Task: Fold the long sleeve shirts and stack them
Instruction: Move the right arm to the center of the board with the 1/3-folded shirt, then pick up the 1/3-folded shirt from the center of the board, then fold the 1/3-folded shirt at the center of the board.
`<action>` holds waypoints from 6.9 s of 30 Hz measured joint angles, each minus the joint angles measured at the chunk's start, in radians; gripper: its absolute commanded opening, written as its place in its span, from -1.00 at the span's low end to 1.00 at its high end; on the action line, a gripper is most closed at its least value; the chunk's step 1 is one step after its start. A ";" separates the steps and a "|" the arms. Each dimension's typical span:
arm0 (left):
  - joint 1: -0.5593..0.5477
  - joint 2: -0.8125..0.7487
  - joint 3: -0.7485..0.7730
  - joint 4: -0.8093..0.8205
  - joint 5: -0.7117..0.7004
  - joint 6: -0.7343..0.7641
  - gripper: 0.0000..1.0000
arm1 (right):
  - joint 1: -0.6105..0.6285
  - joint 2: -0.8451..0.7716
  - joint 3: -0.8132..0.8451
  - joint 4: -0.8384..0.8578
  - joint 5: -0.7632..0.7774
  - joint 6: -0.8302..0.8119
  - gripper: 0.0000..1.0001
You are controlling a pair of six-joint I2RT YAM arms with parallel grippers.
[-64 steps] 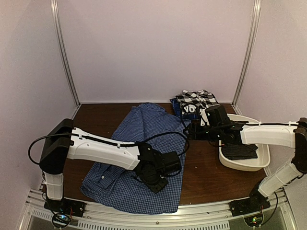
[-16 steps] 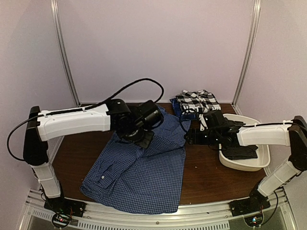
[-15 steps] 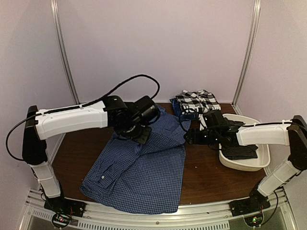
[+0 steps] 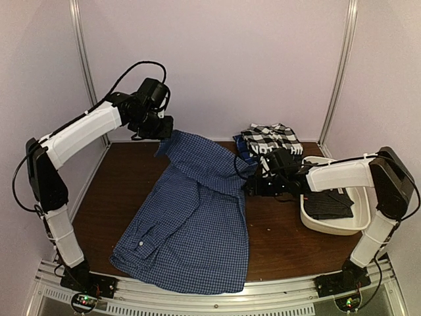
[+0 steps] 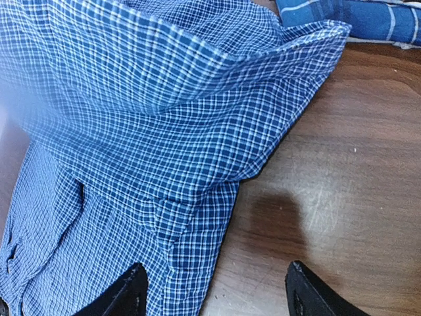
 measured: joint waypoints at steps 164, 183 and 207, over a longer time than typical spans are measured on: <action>0.494 0.283 0.260 0.559 0.684 -0.013 -1.00 | 0.605 0.355 0.478 -0.330 -0.300 0.178 -1.00; 0.504 0.283 0.268 0.536 0.687 0.001 -1.00 | 0.587 0.410 0.548 -0.300 -0.352 0.178 -1.00; 0.508 0.289 0.170 0.525 0.706 0.010 -1.00 | 0.307 0.275 0.510 -0.173 -0.381 0.111 -0.07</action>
